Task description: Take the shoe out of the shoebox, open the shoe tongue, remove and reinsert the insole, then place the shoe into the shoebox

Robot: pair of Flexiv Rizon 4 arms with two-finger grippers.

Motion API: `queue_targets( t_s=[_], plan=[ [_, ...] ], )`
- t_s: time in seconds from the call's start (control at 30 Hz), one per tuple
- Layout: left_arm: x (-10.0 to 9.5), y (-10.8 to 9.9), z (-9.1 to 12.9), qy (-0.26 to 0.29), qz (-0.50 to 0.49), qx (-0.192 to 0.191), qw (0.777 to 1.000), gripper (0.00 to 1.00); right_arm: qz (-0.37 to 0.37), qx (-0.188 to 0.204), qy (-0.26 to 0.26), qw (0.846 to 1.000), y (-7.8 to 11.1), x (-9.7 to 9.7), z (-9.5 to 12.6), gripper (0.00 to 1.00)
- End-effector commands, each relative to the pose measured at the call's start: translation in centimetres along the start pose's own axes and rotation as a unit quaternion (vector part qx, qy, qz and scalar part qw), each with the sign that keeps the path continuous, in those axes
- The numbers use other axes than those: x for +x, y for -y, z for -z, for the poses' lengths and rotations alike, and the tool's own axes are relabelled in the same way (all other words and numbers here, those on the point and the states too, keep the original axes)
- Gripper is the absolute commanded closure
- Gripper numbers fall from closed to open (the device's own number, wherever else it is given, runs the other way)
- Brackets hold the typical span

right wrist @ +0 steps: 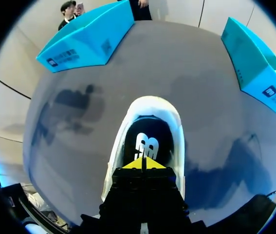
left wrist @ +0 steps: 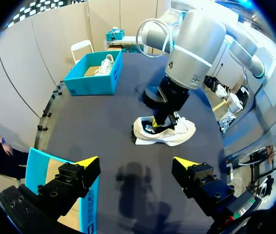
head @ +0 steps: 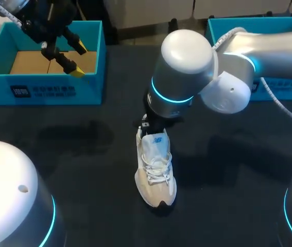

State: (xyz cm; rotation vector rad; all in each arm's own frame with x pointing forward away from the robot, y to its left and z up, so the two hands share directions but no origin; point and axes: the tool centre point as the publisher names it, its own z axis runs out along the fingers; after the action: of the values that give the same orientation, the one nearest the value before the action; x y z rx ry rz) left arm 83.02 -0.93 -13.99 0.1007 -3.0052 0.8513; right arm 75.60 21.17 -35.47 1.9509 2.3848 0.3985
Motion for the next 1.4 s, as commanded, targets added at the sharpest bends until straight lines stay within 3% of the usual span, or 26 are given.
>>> queue_targets(
  t_s=[0.03, 0.33, 0.83, 1.1, 1.4],
  plan=[
    [0.0, 0.0, 0.0, 0.0, 0.0, -0.001, 1.0, 0.0, 0.004, 0.012, -0.01, 1.0, -0.1, 0.2, -0.9, 1.0],
    [0.0, 0.0, 0.0, 0.0, 0.0, -0.001, 1.0, 0.0, 0.004, 0.049, -0.021, 0.999, 0.4, 0.9, -2.3, 1.0],
    [0.0, 0.0, 0.0, 0.0, 0.0, -0.001, 1.0, 0.0, -0.005, 0.073, -0.022, 0.997, 1.0, 0.6, -4.6, 1.0],
    [0.0, 0.0, 0.0, 0.0, 0.0, -0.001, 1.0, 0.0, 0.0, 0.038, 0.003, 0.999, 0.0, 0.9, -2.4, 1.0],
    [0.0, 0.0, 0.0, 0.0, 0.0, -0.001, 1.0, 0.0, 0.016, 0.015, 0.025, 0.999, -1.7, 0.3, -4.1, 1.0]
  ],
)
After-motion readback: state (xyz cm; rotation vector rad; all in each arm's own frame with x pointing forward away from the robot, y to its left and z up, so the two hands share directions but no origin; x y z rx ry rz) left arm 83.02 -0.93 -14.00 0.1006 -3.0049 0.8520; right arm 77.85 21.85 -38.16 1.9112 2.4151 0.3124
